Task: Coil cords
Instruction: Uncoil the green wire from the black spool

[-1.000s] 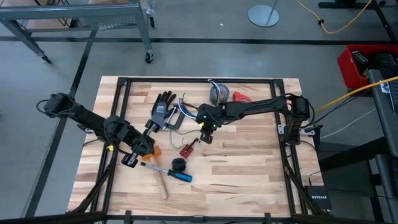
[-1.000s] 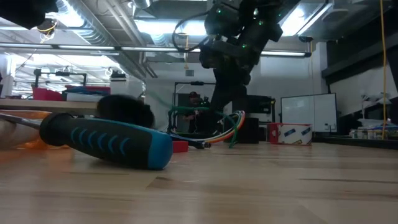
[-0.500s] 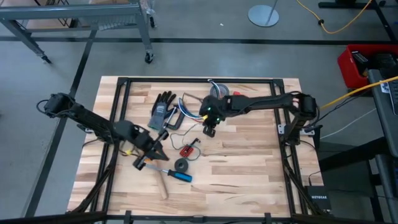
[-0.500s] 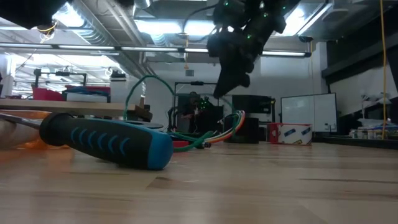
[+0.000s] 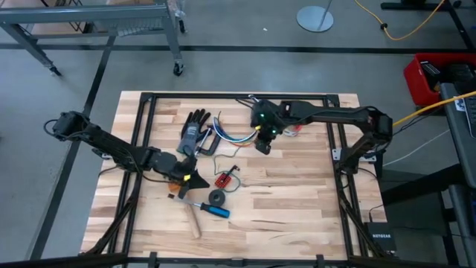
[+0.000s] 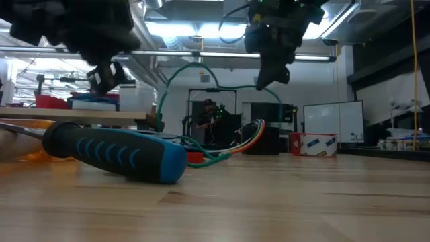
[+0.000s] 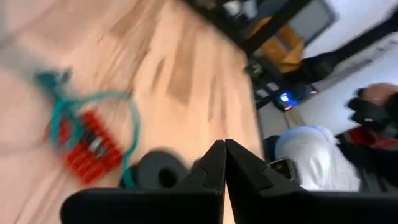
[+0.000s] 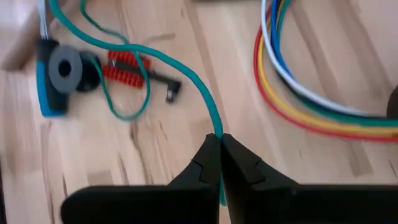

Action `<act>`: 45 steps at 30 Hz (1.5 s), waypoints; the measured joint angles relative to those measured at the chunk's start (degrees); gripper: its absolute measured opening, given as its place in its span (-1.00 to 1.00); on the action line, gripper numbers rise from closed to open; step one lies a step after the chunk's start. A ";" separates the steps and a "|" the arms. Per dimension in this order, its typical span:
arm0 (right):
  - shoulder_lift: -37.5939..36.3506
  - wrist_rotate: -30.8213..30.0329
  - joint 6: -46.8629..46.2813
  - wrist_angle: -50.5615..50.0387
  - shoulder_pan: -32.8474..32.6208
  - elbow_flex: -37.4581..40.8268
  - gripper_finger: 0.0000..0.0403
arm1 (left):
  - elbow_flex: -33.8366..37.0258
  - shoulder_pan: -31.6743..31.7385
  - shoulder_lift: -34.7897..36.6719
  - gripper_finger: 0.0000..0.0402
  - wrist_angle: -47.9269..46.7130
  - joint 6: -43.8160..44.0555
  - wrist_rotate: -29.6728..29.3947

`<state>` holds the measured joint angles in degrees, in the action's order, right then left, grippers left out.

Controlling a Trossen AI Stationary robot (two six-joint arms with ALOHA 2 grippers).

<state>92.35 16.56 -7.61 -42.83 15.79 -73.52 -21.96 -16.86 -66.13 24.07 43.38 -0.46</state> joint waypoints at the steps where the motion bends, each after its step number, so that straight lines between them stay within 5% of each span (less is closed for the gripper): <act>1: -0.02 0.11 0.35 -1.03 -0.02 0.00 -0.97 | 0.00 0.00 -0.02 -1.00 -1.47 1.66 -0.42; 8: -0.04 1.11 0.32 -2.49 -0.02 0.00 -0.87 | 0.02 0.02 -0.07 -1.00 -6.06 5.75 -1.47; 16: -0.04 1.29 -2.63 -1.77 -0.04 0.00 -0.42 | 0.02 0.02 -0.07 -1.00 -6.90 5.94 -1.47; 23: -0.04 11.64 -7.75 -1.84 -0.11 0.00 -0.14 | 0.02 -0.04 -0.07 -1.00 -14.26 14.14 -1.04; 28: -0.04 15.97 -8.86 -1.87 -2.34 0.00 -0.12 | 0.02 -0.15 -1.61 -1.00 -13.72 17.68 -1.04; 45: -0.04 16.05 -8.59 -1.83 -9.77 0.00 -0.11 | -0.22 -1.92 -17.21 -1.00 -0.95 16.37 -0.46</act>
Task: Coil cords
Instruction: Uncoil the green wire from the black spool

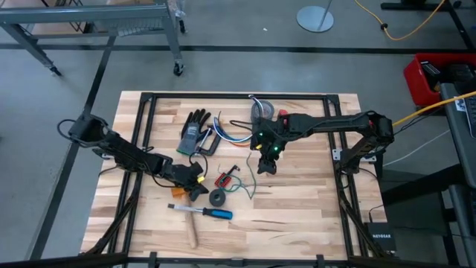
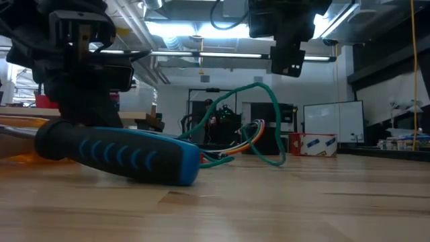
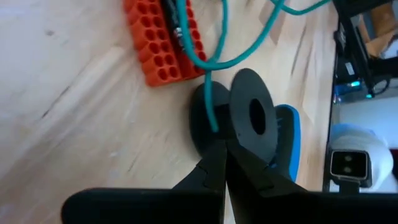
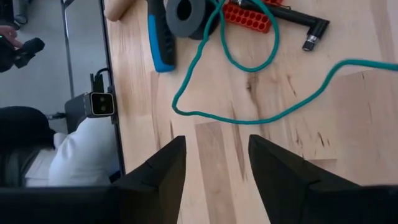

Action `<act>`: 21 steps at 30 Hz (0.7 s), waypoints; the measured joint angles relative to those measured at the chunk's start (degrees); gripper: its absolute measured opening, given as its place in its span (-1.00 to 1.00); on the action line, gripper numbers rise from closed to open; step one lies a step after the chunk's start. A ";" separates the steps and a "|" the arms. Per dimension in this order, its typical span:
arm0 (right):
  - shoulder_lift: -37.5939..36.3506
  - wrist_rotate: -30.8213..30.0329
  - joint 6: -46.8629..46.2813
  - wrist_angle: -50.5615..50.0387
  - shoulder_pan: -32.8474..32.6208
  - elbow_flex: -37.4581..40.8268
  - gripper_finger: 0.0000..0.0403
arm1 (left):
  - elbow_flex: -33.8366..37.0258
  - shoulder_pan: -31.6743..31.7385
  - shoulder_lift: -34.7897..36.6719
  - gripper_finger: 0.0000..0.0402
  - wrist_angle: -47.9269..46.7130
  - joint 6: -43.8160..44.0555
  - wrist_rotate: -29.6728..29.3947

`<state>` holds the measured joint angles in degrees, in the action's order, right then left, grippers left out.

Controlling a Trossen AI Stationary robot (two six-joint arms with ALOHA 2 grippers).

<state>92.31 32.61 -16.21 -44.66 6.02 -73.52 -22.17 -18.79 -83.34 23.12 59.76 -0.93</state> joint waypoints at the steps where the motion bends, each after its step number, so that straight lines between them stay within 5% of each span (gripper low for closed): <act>1: 0.00 -0.04 0.00 -0.02 -0.06 0.00 -0.11 | -0.02 0.00 -0.47 -0.99 0.10 -0.10 0.02; 12: 0.04 -0.03 0.02 -0.05 -0.02 0.00 -0.11 | 0.09 0.04 -0.91 -0.42 4.39 0.79 -1.48; 21: 0.04 -0.03 0.02 -0.02 -0.02 0.00 -0.11 | 0.15 0.09 -0.94 -0.35 4.69 4.02 -1.92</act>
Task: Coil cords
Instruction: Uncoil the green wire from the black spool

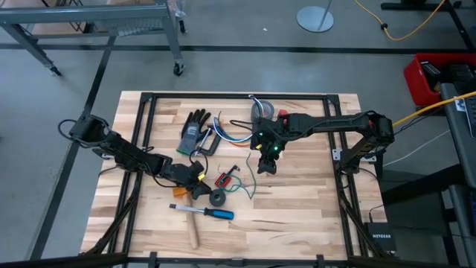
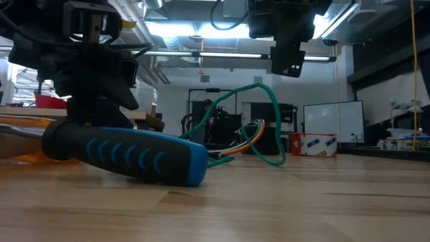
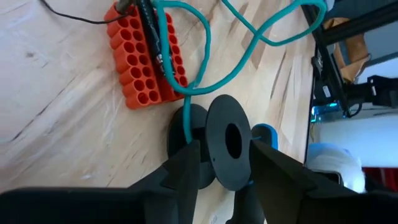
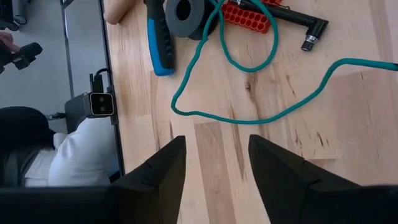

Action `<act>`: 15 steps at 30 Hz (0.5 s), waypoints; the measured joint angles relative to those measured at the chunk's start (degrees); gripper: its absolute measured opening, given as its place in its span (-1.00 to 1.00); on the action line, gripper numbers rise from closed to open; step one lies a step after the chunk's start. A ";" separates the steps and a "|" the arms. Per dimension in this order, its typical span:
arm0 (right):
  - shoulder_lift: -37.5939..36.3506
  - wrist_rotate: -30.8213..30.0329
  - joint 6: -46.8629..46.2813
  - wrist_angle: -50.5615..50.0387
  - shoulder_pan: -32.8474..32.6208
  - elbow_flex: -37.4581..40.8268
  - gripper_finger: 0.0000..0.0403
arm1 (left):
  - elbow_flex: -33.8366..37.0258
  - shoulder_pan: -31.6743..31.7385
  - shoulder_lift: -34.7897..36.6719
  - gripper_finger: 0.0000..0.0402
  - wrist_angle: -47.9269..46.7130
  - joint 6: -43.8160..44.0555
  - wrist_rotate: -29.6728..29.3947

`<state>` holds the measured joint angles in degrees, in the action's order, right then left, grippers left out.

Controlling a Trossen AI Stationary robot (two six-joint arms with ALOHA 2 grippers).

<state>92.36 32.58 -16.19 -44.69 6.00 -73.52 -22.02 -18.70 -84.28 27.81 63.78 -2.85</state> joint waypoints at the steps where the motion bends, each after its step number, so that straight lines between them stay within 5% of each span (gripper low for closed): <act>1: 0.00 0.00 0.00 0.00 0.00 0.00 -0.11 | 0.00 0.00 -0.01 -0.35 -0.02 0.23 -0.03; 15: 0.01 2.12 -0.04 0.02 0.00 0.00 -0.11 | 0.04 -0.07 -0.10 -0.35 -0.15 3.91 1.51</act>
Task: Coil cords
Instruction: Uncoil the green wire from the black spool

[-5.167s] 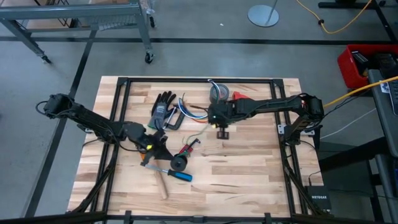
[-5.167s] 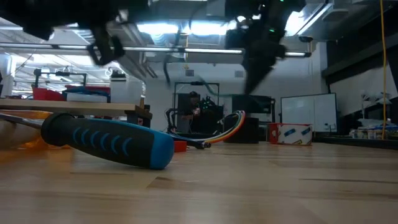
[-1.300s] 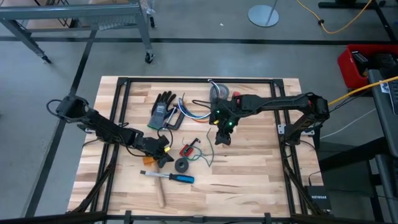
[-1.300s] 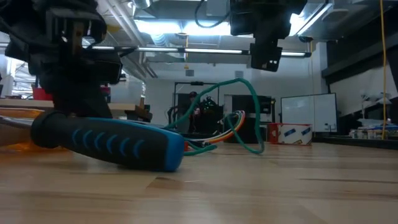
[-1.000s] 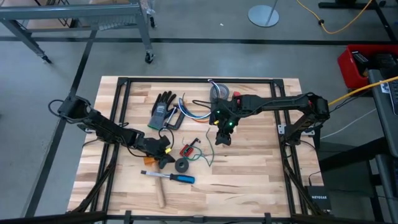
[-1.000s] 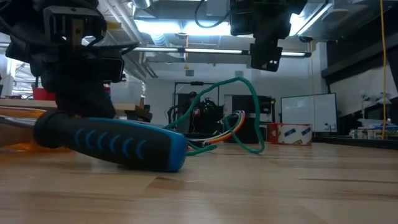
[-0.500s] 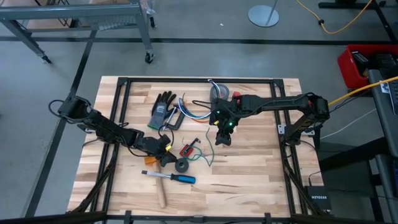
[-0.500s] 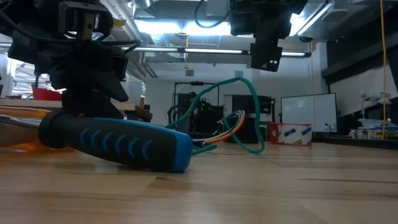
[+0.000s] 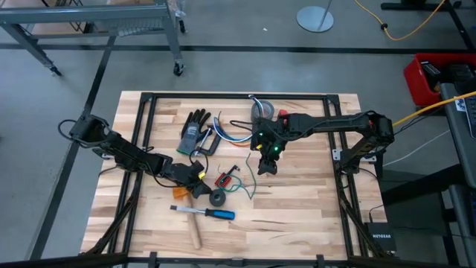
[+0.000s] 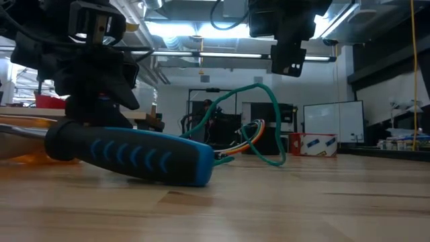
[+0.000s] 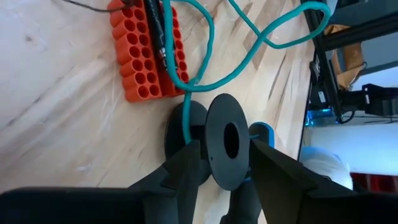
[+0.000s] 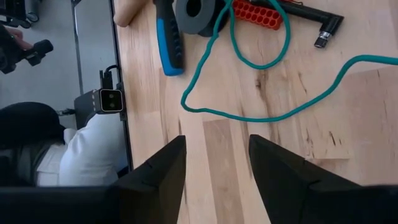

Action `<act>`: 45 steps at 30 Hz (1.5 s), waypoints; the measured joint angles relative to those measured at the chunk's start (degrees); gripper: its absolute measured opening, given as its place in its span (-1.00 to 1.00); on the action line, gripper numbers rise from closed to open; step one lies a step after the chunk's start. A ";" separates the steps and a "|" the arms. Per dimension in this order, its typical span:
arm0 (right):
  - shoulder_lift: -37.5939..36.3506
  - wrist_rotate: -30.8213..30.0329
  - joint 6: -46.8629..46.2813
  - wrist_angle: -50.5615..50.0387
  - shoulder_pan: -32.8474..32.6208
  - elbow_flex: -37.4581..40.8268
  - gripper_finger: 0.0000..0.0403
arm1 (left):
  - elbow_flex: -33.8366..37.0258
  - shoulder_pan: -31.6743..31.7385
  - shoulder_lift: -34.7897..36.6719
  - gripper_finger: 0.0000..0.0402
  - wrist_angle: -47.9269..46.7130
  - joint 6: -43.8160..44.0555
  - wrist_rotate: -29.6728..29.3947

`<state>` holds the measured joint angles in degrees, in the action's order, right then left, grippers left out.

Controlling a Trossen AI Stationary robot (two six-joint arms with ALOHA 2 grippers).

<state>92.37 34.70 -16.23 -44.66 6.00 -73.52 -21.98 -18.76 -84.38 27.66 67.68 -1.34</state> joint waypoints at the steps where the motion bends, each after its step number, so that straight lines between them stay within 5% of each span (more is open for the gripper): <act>1: 0.00 0.00 0.00 0.00 0.00 0.00 -0.11 | 0.00 0.00 0.00 -0.35 -0.02 0.25 0.55; 11: 0.00 0.04 0.00 0.00 0.00 0.00 -0.11 | 0.00 -1.30 0.00 -0.35 -0.13 0.48 2.88; 18: 0.01 0.04 0.02 0.00 0.00 0.00 -0.11 | 0.41 2.25 -0.46 -0.34 -2.01 -1.35 -2.19; 28: 0.03 0.04 0.02 0.19 0.00 -0.04 -0.11 | 0.15 5.46 -0.15 -0.34 0.05 -3.32 -0.14; 45: 0.03 -0.15 0.07 1.18 0.00 -0.04 -0.11 | -1.78 1.51 -0.85 -0.34 -0.11 -3.68 2.43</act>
<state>92.40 34.54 -16.16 -43.49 6.00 -73.56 -23.76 -17.25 -85.23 27.55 64.00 1.09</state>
